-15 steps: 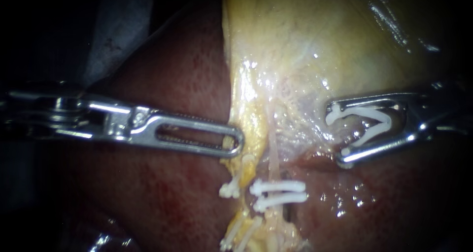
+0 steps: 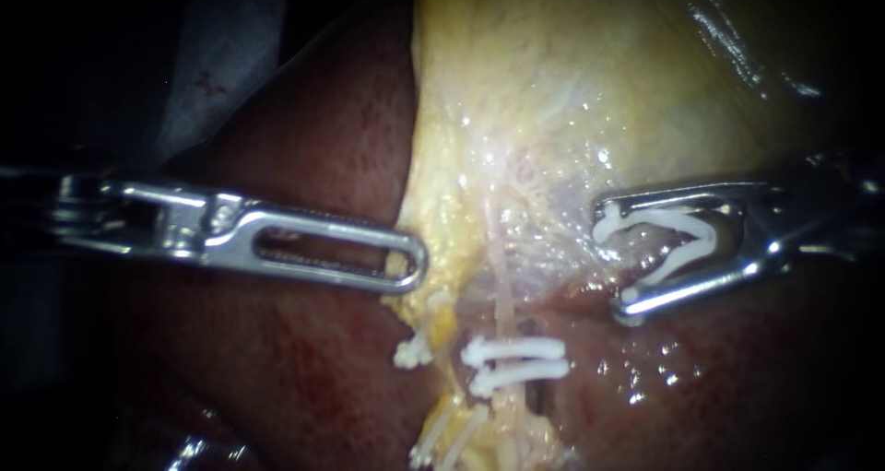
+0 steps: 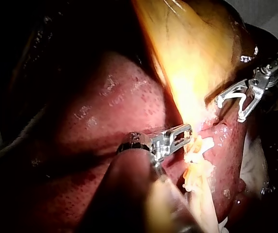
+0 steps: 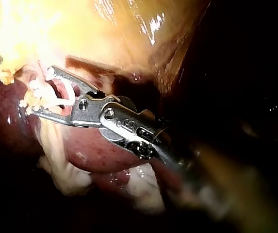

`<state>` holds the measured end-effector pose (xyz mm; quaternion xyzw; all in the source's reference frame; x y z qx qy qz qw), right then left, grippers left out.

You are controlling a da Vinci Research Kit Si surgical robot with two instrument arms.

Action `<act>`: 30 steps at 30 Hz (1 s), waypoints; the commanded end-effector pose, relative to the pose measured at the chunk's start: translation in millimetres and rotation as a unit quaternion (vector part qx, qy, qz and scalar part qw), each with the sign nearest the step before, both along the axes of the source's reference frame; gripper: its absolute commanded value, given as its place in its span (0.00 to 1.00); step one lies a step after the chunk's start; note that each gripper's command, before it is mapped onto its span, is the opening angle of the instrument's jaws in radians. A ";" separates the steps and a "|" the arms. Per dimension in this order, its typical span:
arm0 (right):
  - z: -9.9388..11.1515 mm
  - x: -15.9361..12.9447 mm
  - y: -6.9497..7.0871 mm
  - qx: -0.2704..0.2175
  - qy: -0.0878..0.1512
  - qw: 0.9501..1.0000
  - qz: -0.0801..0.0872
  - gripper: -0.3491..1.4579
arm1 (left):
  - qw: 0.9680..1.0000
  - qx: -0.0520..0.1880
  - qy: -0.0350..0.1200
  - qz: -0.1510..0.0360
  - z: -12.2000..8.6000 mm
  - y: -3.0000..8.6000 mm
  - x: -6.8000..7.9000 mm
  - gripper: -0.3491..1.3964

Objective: Clipping third clip right tube

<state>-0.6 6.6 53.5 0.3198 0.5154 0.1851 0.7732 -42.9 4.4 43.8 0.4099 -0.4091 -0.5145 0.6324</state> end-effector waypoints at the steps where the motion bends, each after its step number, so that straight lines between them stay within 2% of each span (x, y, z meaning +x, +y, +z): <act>1: 0.1 0.1 -0.1 0.002 -0.001 1.000 0.001 0.51 | 1.000 0.001 0.000 -0.001 -0.5 0.0 0.2 0.00; 7: 0.9 1.5 -1.2 0.016 -0.005 1.000 0.004 0.52 | 1.000 0.003 -0.001 -0.005 -2.4 0.1 1.1 0.00; 15: 2.4 3.3 -2.9 0.036 -0.006 0.999 -0.001 0.51 | 1.000 0.003 0.000 -0.007 -2.7 0.3 1.7 0.00; 23: 3.4 4.8 -3.9 0.050 -0.006 0.999 -0.008 0.50 | 1.000 0.003 -0.001 -0.008 -2.9 0.3 1.8 0.00; 28: 4.2 5.6 -4.5 0.060 0.000 0.998 -0.025 0.48 | 1.000 0.003 -0.001 -0.008 -3.0 0.3 1.8 0.00; 30: 4.6 6.1 -4.7 0.061 -0.001 0.998 -0.024 0.48 | 1.000 0.003 -0.001 -0.008 -3.1 0.2 1.8 0.00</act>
